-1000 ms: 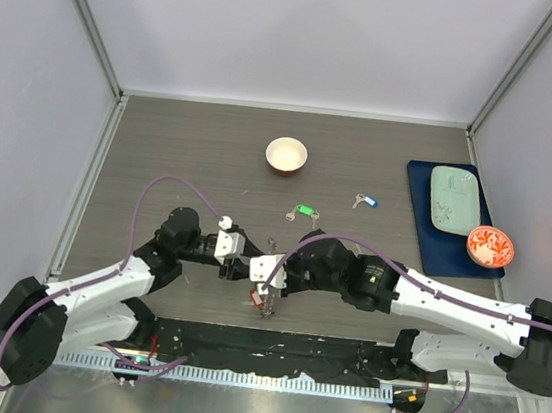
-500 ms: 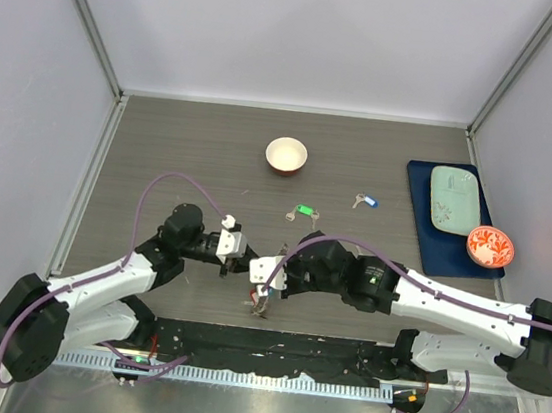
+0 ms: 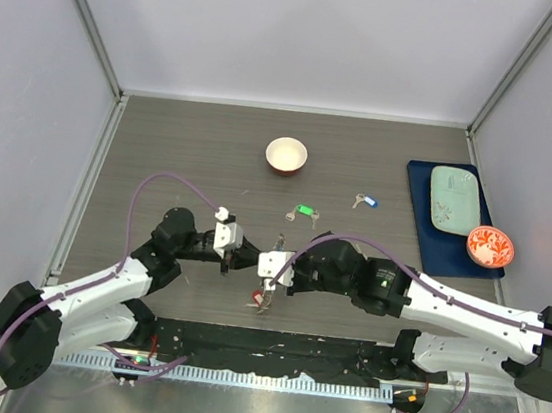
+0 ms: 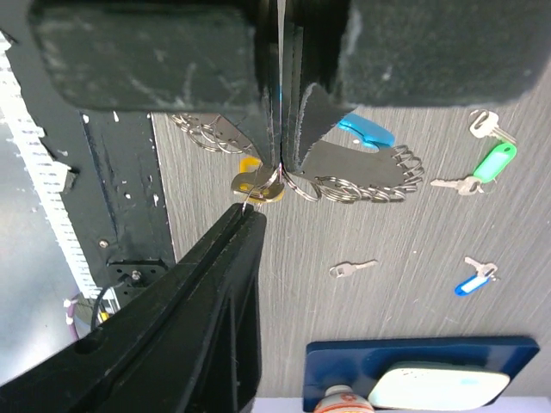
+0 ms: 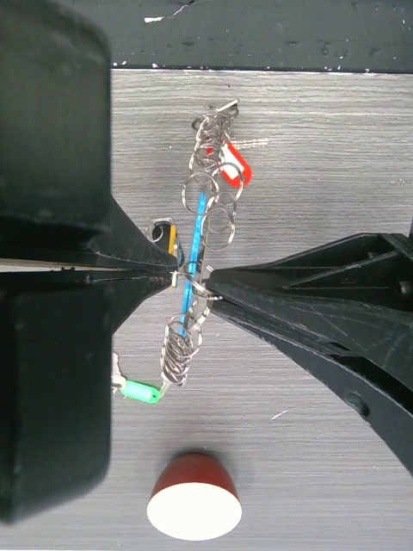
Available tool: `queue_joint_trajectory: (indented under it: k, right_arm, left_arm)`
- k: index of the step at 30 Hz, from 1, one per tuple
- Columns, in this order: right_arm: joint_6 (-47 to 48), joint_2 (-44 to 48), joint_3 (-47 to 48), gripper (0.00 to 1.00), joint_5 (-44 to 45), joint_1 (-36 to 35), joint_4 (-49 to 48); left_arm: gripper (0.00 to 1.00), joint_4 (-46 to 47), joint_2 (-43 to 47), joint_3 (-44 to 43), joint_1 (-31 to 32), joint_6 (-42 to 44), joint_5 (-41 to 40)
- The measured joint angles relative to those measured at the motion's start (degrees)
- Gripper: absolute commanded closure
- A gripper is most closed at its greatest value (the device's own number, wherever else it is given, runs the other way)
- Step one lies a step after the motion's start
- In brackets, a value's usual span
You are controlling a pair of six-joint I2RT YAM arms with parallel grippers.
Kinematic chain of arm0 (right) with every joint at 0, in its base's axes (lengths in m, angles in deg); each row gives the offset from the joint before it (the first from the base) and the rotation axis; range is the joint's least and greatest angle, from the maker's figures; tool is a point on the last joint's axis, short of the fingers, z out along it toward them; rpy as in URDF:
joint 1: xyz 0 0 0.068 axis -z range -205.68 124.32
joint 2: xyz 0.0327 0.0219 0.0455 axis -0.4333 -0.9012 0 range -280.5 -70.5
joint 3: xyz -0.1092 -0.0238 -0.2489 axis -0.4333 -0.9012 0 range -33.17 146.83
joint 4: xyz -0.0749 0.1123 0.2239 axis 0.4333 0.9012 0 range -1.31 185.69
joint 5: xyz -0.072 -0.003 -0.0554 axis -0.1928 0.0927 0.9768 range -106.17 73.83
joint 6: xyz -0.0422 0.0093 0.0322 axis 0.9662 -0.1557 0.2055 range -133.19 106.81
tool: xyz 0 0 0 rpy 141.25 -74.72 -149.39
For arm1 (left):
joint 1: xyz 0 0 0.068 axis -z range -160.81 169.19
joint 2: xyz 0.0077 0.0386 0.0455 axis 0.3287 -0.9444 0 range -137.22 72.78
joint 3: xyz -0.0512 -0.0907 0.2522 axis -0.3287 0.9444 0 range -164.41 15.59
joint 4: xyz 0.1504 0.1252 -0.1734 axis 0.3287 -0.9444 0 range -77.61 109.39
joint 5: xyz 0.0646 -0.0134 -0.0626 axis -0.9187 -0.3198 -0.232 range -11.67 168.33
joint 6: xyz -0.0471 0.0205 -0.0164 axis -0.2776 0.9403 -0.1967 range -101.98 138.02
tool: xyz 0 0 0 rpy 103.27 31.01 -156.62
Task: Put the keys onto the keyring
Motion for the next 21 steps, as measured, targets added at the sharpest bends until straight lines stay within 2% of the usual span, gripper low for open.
queue_joint_trajectory:
  k: [12,21]
  right_arm:
    - [-3.32,2.27,-7.76,0.99,0.55,0.09,-10.93]
    - [-5.29,2.23,-12.02,0.99,1.36,0.13,-20.94]
  left_arm:
    - [1.00,10.75,3.15,5.40,0.15,-16.44,-8.13]
    - [1.00,14.49,4.61,7.21,0.17,-22.03,-12.50]
